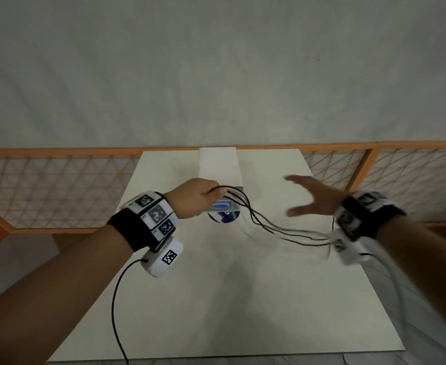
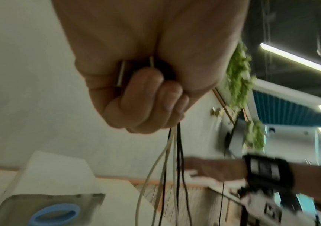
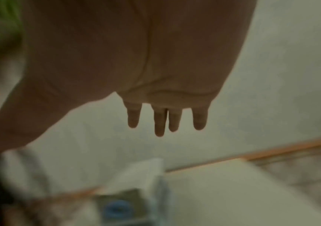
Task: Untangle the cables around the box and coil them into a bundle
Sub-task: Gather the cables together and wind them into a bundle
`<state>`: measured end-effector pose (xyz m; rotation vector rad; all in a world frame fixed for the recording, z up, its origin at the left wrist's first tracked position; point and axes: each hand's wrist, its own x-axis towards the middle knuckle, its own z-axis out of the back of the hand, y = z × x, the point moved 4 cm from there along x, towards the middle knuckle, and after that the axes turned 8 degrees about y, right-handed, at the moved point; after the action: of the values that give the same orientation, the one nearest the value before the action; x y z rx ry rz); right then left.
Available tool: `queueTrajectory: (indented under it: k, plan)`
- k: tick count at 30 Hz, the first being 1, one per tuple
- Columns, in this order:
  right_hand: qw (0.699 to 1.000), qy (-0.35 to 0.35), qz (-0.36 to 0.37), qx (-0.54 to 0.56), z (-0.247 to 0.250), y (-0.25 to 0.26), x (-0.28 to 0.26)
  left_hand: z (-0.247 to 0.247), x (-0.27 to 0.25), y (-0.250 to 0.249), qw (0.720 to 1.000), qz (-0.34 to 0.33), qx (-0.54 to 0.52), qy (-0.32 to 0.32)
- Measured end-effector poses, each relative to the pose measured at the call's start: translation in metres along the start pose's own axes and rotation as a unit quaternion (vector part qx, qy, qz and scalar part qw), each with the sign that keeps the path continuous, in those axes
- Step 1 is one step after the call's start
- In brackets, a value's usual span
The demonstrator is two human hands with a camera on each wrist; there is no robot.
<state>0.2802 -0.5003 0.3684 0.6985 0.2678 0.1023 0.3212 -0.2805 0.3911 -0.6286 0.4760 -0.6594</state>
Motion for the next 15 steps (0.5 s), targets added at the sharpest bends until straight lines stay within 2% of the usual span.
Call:
queueTrajectory:
  k: [1, 2, 3, 4, 6, 9, 11, 13, 15]
  plan:
    - [0.999, 0.009, 0.047, 0.013, -0.010, 0.037, 0.000, -0.004, 0.002, -0.004, 1.000, -0.005, 0.027, 0.008]
    - [0.998, 0.025, 0.048, 0.031, -0.003, 0.030, 0.002, -0.006, 0.004, -0.009, 0.999, -0.013, 0.040, 0.016]
    - [0.993, 0.059, 0.085, 0.055, -0.013, 0.047, 0.008, -0.006, 0.005, -0.016, 0.998, -0.025, 0.051, 0.021]
    - [0.988, 0.077, 0.067, 0.112, -0.016, 0.052, 0.014, -0.005, 0.005, -0.023, 0.997, -0.035, 0.060, 0.026]
    - [0.983, 0.110, 0.068, 0.132, -0.028, 0.067, 0.027, 0.005, 0.005, -0.027, 0.997, -0.047, 0.056, 0.032]
    - [0.985, 0.104, 0.024, 0.135, -0.027, 0.047, 0.031, 0.028, -0.001, -0.005, 0.997, -0.029, -0.064, 0.015]
    - [0.970, 0.098, -0.009, 0.220, -0.018, 0.029, 0.026, 0.035, -0.007, 0.021, 0.990, -0.012, -0.139, -0.005]
    - [0.961, 0.066, -0.006, 0.268, -0.003, 0.029, 0.025, 0.023, -0.009, 0.041, 0.985, -0.015, -0.170, -0.006]
    - [0.969, 0.031, -0.005, 0.246, 0.011, 0.045, 0.031, 0.004, -0.005, 0.058, 0.974, -0.018, -0.226, -0.022]
